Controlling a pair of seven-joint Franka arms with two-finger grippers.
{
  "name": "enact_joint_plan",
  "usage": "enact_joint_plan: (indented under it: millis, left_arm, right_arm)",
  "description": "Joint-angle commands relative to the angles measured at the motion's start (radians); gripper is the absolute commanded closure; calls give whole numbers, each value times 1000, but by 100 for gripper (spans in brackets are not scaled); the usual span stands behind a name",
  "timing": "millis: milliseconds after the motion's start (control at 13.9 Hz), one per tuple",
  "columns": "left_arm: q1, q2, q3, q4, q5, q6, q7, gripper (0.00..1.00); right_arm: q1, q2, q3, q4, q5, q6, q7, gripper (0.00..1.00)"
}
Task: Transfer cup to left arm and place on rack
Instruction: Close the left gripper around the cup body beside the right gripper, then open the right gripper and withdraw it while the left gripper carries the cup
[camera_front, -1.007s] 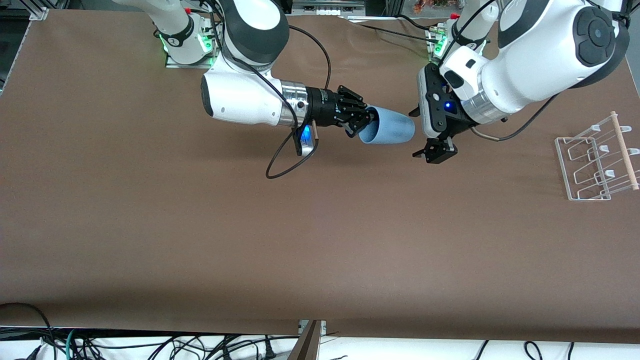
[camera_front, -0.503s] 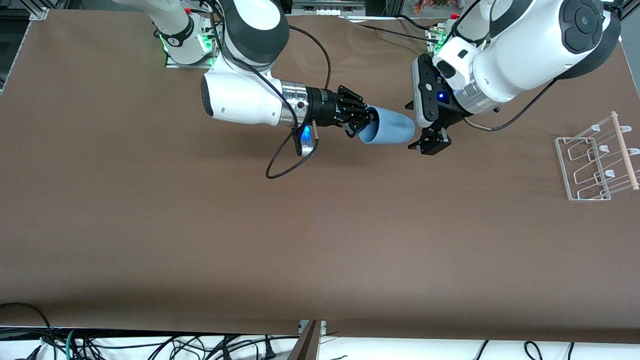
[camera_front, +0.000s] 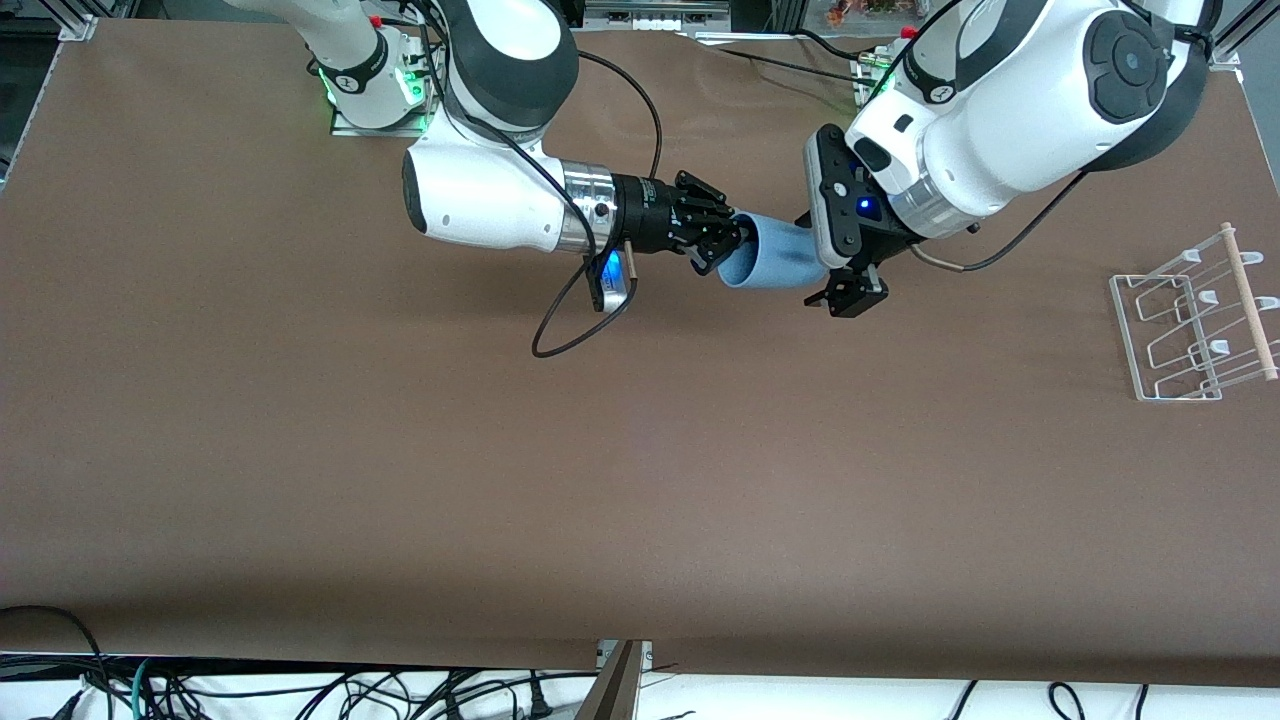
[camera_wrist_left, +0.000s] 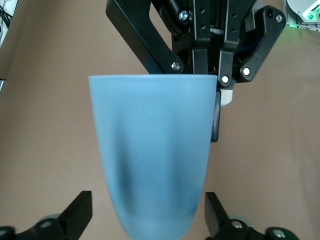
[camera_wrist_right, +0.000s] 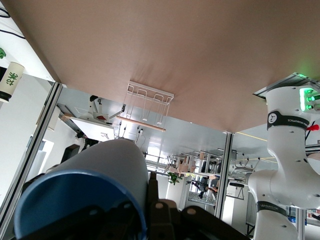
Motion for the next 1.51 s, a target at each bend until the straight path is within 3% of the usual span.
enact_joint_plan:
  millis: [0,72,216,647,719,791,863,935,1007,1223,1438]
  left_arm:
    - [-1,-5,-4,-8,-13,15,-15,57]
    - [1,-5,-4,-8,-14,7,-29,80]
    - [2,-5,-2,-6,-14,-11,-49,100]
    - [4,-6,-1,1,-11,-16,-69,100]
    - [4,-6,-1,1,-11,-16,-69,100]
    - [4,-6,-1,1,-11,-16,-69,100]
    - [4,-5,-1,3,-11,-16,-68,100]
    - [7,-5,1,3,-11,-16,-66,100]
    - [10,-6,1,3,-10,-19,-62,100]
    - [24,-8,18,14,-5,-65,-52,100]
    - [34,-11,109,15,-5,-138,52,100]
  right_arm:
    - [8,14,-6,26,20,6,10,100]
    - [8,14,-6,26,20,4,10,100]
    - [8,14,-6,26,20,4,10,100]
    - [7,14,-8,26,20,4,10,100]
    - [7,14,-8,26,20,4,10,90]
    - [4,13,-8,26,20,4,10,61]
    - [-1,14,-8,26,20,4,10,25]
    - [-4,13,-12,28,20,-2,9,10]
    - [-7,11,-17,29,20,-6,9,2]
    - [-48,-6,-23,29,12,-55,13,1]
    - [-160,-19,-25,31,8,-216,9,1]
